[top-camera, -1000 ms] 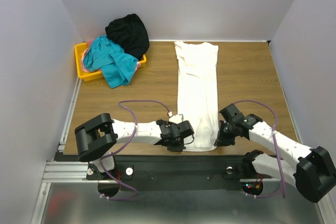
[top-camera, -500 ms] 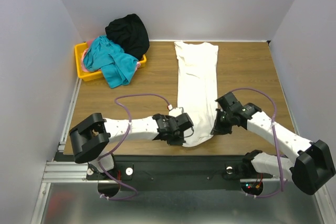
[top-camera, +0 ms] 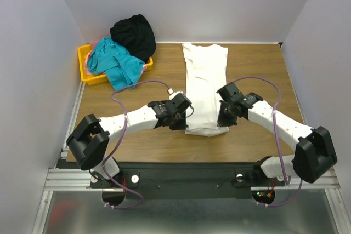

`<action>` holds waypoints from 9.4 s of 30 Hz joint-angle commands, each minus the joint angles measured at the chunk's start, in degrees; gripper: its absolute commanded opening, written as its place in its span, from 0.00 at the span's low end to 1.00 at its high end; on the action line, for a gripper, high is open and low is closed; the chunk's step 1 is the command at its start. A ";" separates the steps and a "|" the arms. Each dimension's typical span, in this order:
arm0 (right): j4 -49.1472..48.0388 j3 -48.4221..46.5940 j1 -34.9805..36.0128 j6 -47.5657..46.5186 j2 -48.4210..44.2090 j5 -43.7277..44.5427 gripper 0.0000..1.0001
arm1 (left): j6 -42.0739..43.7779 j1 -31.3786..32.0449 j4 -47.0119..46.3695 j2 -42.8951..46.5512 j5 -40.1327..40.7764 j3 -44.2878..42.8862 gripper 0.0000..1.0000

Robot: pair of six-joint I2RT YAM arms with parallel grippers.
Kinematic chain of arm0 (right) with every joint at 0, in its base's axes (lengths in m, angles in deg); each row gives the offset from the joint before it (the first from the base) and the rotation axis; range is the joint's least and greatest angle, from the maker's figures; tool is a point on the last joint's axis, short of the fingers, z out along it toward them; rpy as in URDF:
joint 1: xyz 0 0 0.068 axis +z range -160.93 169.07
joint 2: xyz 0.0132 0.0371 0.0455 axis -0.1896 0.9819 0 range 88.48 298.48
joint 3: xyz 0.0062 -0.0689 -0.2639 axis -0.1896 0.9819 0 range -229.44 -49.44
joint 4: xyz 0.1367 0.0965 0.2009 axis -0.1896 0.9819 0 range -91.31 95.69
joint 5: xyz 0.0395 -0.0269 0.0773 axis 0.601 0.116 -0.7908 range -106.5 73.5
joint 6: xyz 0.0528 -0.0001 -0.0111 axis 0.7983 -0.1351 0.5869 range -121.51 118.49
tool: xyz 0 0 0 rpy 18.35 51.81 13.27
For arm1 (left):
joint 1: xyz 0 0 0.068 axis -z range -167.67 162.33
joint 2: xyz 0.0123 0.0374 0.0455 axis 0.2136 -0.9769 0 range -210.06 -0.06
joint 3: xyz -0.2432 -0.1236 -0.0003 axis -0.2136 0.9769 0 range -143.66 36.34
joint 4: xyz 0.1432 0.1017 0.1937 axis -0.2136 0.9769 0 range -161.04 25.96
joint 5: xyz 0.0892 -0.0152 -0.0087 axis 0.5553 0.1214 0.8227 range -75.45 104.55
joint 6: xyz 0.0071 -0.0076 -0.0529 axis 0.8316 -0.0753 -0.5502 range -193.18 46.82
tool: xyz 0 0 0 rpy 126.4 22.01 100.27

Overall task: Fold and stack the t-shirts
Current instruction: Fold the tshirt

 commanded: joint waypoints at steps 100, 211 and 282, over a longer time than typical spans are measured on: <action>-12.95 -11.50 -22.72 -17.21 26.99 -7.77 0.38 | 16.52 -18.51 -8.61 -20.80 -12.28 -17.15 0.98; 15.54 -29.86 -22.54 -16.24 5.97 -17.53 0.01 | -0.36 -12.61 -7.90 12.43 -29.85 -0.27 0.00; 0.95 -58.27 -23.86 -27.22 34.92 -21.13 0.84 | 14.41 -27.39 2.64 -5.25 -17.02 -20.86 0.99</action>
